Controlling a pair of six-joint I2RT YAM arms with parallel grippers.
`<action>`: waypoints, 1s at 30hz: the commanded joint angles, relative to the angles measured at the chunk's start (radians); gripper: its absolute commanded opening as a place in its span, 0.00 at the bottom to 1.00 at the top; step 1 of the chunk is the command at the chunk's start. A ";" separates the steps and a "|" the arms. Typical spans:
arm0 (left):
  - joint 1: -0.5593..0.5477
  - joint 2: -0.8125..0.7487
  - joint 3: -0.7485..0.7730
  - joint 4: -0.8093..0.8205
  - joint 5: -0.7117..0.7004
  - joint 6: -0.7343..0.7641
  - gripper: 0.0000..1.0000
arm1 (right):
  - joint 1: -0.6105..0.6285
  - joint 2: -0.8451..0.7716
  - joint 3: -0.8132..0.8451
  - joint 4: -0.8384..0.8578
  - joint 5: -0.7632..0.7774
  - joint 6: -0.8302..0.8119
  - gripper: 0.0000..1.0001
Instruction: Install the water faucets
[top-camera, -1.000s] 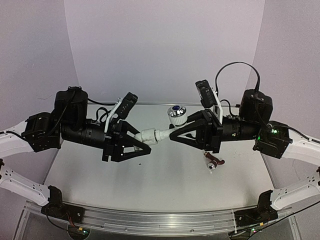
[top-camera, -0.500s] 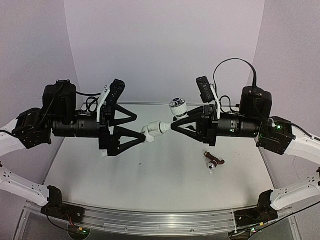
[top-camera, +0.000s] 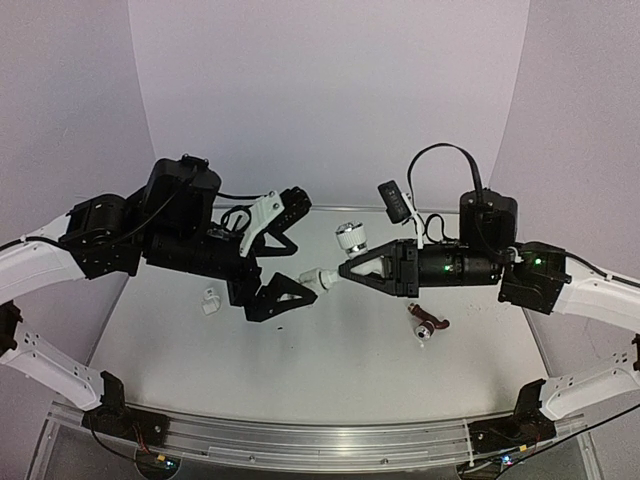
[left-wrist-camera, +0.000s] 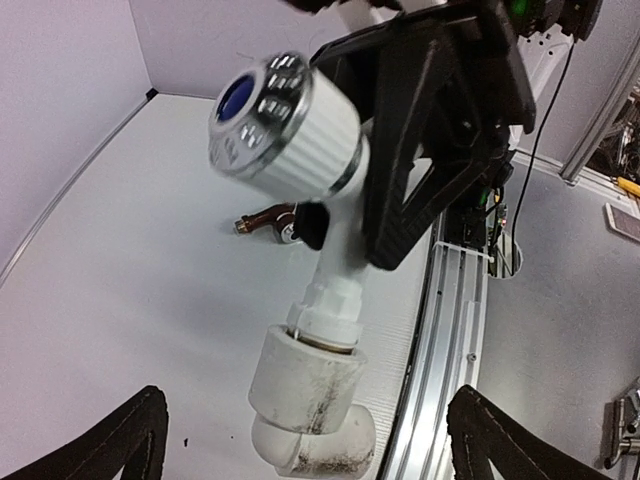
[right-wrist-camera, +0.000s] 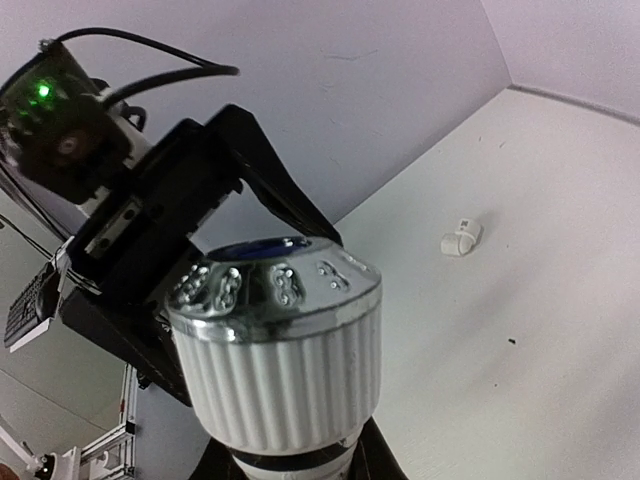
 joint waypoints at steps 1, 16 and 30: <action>-0.025 0.035 0.088 -0.044 -0.045 0.094 0.94 | -0.007 0.003 -0.013 0.054 -0.036 0.107 0.00; -0.090 0.213 0.228 -0.158 -0.185 0.188 0.73 | -0.008 0.005 -0.044 0.076 -0.053 0.159 0.00; -0.107 0.301 0.297 -0.224 -0.275 0.225 0.52 | -0.008 0.000 -0.047 0.075 -0.048 0.158 0.00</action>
